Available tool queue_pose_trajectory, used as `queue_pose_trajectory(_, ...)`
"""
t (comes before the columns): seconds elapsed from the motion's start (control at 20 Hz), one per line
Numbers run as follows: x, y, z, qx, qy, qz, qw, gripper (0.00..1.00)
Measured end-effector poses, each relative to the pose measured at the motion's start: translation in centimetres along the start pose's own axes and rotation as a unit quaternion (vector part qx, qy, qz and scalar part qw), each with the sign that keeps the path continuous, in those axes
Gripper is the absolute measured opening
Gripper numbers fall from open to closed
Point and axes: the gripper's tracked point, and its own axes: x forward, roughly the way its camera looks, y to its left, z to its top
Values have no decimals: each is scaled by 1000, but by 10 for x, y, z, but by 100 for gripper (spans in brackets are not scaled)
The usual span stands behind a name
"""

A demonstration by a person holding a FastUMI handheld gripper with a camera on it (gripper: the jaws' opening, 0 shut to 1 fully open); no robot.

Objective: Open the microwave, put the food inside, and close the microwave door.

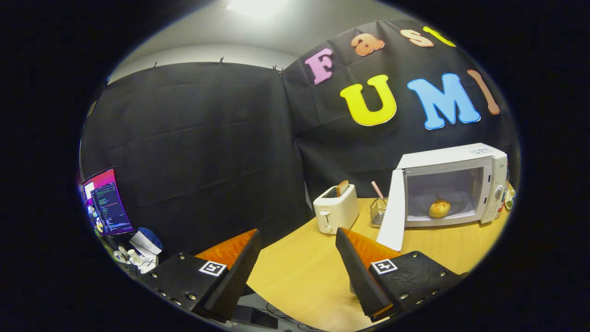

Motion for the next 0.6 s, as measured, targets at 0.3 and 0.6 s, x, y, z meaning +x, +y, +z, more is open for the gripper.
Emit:
queue_pose_trajectory(0.3,14,-16,-52,-23,72,-4,997,31)
queue_pose_trajectory(0.6,11,-56,-86,-23,128,-26,991,20)
